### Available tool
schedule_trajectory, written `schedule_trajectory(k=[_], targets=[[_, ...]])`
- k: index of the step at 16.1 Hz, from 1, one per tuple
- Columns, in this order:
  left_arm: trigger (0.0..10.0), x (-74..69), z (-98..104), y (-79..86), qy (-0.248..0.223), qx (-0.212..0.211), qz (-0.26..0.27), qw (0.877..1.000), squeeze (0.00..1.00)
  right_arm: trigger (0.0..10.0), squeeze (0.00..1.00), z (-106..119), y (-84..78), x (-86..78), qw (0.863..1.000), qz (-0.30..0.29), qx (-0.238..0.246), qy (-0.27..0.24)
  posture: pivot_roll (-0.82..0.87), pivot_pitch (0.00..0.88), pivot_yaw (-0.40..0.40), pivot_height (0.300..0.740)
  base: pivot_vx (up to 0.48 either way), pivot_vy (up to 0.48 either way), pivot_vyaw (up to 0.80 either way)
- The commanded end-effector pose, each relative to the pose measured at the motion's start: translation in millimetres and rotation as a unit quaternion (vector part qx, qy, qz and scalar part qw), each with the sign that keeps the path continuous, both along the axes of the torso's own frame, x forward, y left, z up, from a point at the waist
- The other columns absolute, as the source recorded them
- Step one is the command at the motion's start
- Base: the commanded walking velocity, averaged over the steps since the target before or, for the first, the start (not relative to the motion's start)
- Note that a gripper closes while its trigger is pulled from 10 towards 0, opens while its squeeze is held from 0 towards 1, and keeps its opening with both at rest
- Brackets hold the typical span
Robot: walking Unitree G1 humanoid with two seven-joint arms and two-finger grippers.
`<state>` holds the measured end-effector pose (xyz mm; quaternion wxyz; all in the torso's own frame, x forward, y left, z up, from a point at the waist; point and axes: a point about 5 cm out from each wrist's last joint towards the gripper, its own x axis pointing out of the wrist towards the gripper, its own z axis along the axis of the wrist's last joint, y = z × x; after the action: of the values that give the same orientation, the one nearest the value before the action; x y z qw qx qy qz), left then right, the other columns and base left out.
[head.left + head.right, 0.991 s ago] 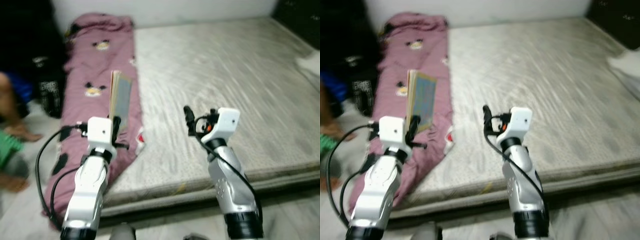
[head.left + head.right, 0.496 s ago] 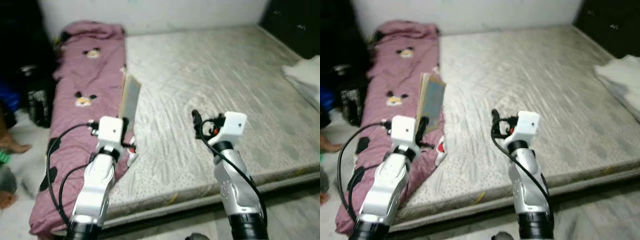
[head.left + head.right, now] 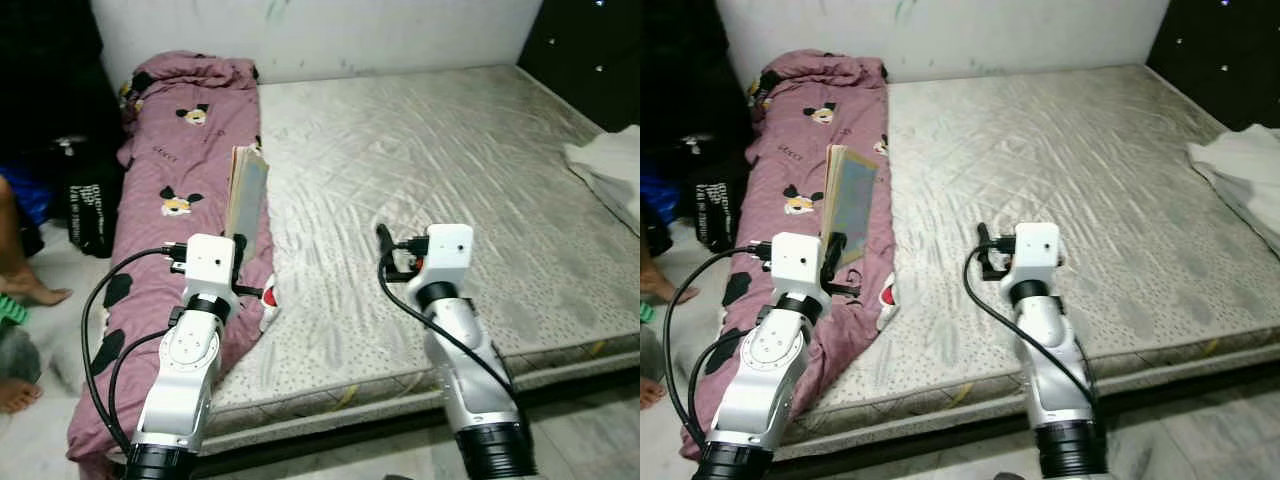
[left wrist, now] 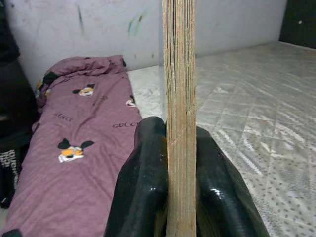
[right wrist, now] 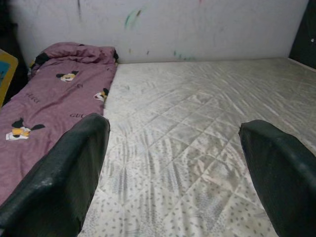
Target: Clean up the room
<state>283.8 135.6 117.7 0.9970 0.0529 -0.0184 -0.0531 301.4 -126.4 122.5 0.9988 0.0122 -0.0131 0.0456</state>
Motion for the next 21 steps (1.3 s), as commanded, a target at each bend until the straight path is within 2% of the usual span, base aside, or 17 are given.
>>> schedule_trajectory(k=[1,2,3,4,5,6,8,13,21], targets=[[10.0,4.5,9,0.0,-0.024,0.0,-0.003,1.0,0.0,10.0,0.0,5,5.9,1.0,1.0,0.011,-0.016,-0.018,0.04,0.0,0.027,0.74,0.0,0.0,0.0],[10.0,4.8,9,-0.4,-0.024,-0.001,-0.002,1.0,0.0,10.0,0.0,5,4.6,1.1,0.999,-0.002,-0.043,-0.023,0.03,0.0,0.027,0.74,0.0,0.0,0.0],[10.0,5.1,8,-1.0,-0.024,-0.004,-0.003,1.0,0.0,10.0,0.0,1,4.1,0.3,0.999,-0.014,-0.04,-0.006,0.03,0.0,0.027,0.74,0.0,0.0,0.0],[10.0,5.6,8,-2.5,-0.024,-0.006,-0.004,1.0,0.0,10.0,0.0,0,6.1,-3.4,1.0,0.002,-0.005,-0.007,0.03,0.0,0.029,0.74,0.0,0.0,0.0],[10.0,5.8,8,-2.8,-0.025,-0.008,-0.005,1.0,0.0,10.0,0.0,-1,5.8,-5.1,1.0,-0.004,-0.002,-0.008,0.03,0.0,0.029,0.74,0.0,0.0,0.0],[10.0,5.8,8,-2.9,-0.026,-0.009,-0.005,1.0,0.0,10.0,0.0,-5,5.4,-6.1,1.0,-0.005,0.025,0.005,0.03,0.0,0.03,0.74,0.0,0.0,0.0],[10.0,6.2,8,-3.0,-0.027,-0.013,-0.006,1.0,0.0,10.0,0.0,-5,3.6,-6.2,1.0,0.009,0.011,-0.001,0.03,0.0,0.03,0.74,0.0,0.0,0.0],[10.0,6.0,8,-4.3,-0.028,-0.009,-0.012,1.0,0.0,10.0,0.0,-3,6.2,-6.7,0.999,0.024,0.024,-0.013,0.04,0.0,0.022,0.74,0.0,0.0,0.0],[10.0,7.5,9,-6.7,-0.029,-0.014,-0.017,0.999,0.0,10.0,0.0,-4,6.9,-7.4,0.999,0.032,0.033,-0.008,0.03,0.0,0.022,0.74,0.0,-0.322,0.0]])
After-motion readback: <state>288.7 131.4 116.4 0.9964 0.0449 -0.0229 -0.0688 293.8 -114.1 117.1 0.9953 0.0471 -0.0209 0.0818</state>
